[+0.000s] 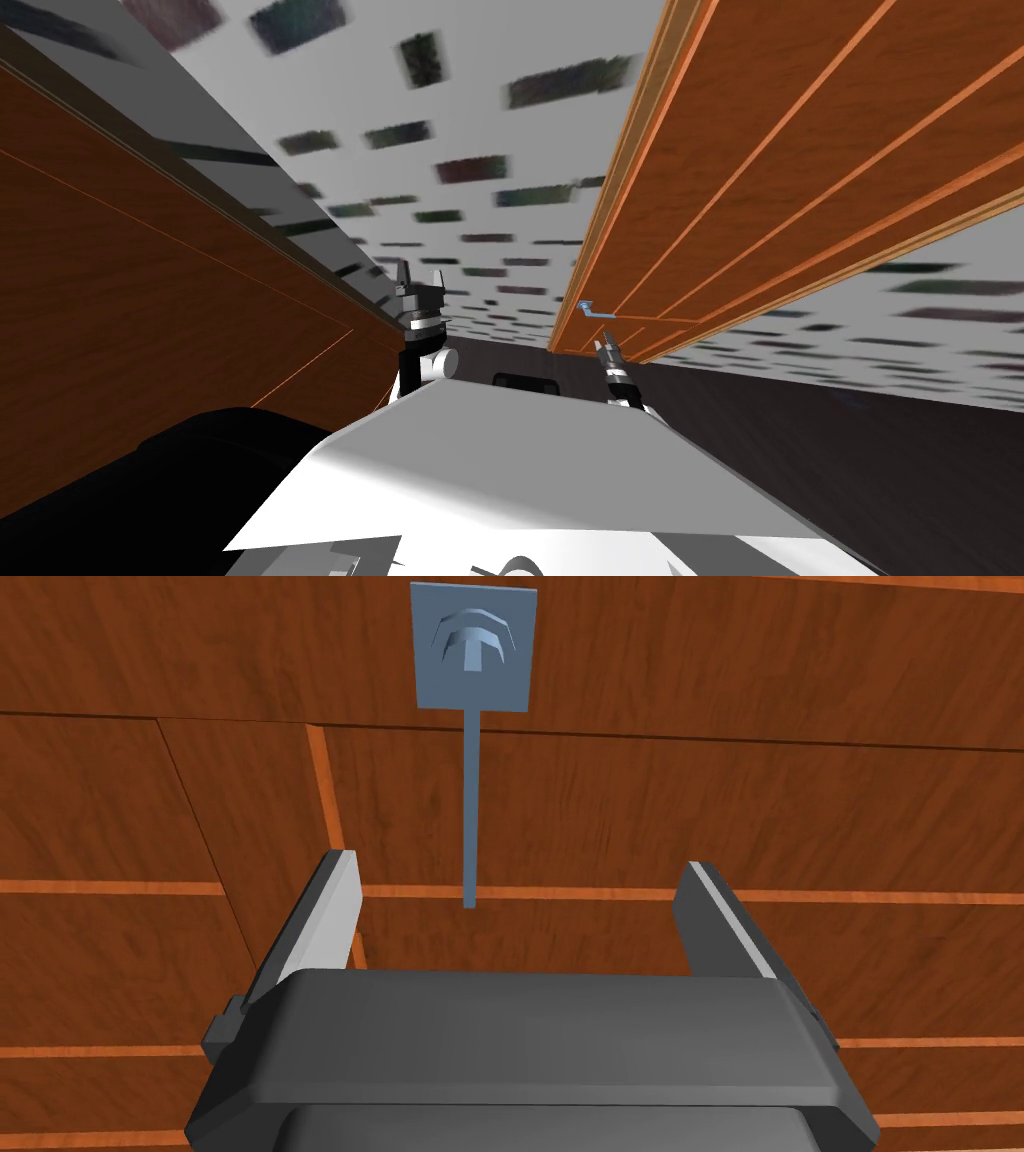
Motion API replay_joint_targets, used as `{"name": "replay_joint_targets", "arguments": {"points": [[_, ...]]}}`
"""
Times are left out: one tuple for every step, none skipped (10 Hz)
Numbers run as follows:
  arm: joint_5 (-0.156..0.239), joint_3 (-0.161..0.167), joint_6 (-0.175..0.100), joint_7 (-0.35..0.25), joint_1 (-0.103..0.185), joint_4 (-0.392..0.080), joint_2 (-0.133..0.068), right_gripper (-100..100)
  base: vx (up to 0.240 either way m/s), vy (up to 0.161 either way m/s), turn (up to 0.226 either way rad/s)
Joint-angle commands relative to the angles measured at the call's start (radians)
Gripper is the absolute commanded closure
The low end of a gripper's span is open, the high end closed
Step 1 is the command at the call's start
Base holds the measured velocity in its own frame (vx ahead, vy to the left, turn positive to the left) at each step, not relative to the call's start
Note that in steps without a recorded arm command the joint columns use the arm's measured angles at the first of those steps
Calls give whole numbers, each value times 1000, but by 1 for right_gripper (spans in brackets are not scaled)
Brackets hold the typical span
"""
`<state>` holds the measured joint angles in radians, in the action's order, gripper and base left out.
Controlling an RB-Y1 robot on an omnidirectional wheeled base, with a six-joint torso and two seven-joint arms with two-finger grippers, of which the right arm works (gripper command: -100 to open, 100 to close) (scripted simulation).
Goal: Pull the door open
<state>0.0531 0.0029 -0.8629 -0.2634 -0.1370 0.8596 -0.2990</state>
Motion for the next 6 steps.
{"name": "replay_joint_targets", "arguments": {"points": [[2,2,-6,-5,9,-32,-5,-100,61,-100,61],[3,2,-10,-7,14,-50,-8,-100,62,-73,62],[3,2,-4,-5,9,-32,-6,-100,29,-32,15],[15,-18,-10,-4,14,-54,-9,-100,100,-21,219],[19,-24,-12,-3,16,-61,-10,-100,142,-33,186],[28,-39,-16,-2,19,-77,-12,-100,179,-23,203]]}}
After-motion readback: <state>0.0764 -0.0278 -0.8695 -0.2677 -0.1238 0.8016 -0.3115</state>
